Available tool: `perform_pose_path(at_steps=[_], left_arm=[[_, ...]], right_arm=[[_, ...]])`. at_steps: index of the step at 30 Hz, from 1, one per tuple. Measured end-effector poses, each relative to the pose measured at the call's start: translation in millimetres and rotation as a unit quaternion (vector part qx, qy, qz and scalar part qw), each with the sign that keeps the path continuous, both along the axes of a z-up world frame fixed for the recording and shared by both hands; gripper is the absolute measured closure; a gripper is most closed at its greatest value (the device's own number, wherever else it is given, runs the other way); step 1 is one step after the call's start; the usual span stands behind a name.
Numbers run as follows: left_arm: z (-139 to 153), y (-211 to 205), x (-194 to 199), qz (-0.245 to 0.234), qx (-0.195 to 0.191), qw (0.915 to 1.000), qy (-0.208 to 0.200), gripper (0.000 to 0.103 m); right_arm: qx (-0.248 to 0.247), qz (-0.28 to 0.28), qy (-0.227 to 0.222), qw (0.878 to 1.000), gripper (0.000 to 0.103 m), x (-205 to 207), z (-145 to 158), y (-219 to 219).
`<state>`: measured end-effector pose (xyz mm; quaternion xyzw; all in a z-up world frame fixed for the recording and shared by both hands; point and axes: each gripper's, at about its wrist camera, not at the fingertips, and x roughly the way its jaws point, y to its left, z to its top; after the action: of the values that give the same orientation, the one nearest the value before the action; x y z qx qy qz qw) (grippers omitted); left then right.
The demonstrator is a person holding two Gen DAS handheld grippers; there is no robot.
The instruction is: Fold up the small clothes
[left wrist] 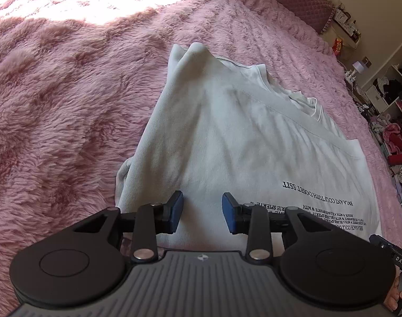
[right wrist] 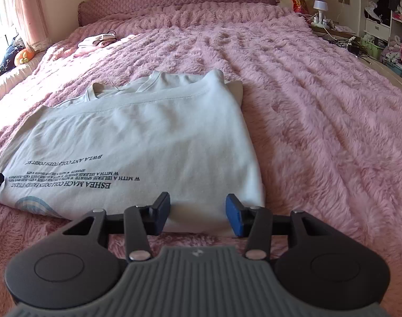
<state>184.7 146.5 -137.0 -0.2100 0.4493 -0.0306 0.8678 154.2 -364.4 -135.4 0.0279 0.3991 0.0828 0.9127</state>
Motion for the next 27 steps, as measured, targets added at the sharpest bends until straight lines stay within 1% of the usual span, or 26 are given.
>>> perform_pose_path(at_steps=[4, 6, 9, 11, 13, 14, 15, 17, 19, 22, 27], left_arm=[[-3, 1, -1, -0.003, 0.002, 1.0, 0.0, 0.062], [-3, 2, -2, -0.002, 0.0, 1.0, 0.0, 0.061], [0, 0, -3, -0.007, 0.003, 1.0, -0.002, 0.055], [3, -5, 0, -0.012, 0.015, 0.9998, -0.001, 0.053], [8, -9, 0, -0.02, 0.025, 0.9995, -0.005, 0.047], [10, -11, -1, -0.022, 0.027, 0.9994, -0.008, 0.046], [13, -12, -1, -0.027, 0.025, 0.9992, -0.015, 0.043], [18, -15, -1, -0.037, 0.03, 0.9986, -0.023, 0.042], [21, -17, 0, -0.041, 0.041, 0.998, -0.024, 0.041], [22, -15, 1, -0.039, 0.038, 0.9981, -0.029, 0.039], [15, -12, 0, -0.034, 0.061, 0.9971, -0.031, 0.038]], right_arm=[[0.025, -0.017, 0.008, 1.0, 0.057, -3, -8, -15], [0.022, -0.017, 0.011, 1.0, 0.057, -2, -6, -14], [0.018, -0.022, 0.004, 1.0, 0.056, 2, 5, -7], [0.023, -0.022, -0.012, 0.999, 0.055, 6, 17, 2], [0.037, -0.014, -0.03, 0.999, 0.053, 13, 31, 15], [0.041, -0.01, -0.037, 0.998, 0.052, 18, 37, 22], [0.044, -0.005, -0.044, 0.998, 0.051, 24, 43, 30], [0.052, 0.005, -0.053, 0.997, 0.044, 38, 51, 46], [0.053, 0.018, -0.062, 0.997, 0.043, 58, 56, 69], [0.027, 0.042, -0.074, 0.996, 0.043, 92, 58, 107], [-0.022, 0.061, -0.079, 0.995, 0.044, 156, 48, 161]])
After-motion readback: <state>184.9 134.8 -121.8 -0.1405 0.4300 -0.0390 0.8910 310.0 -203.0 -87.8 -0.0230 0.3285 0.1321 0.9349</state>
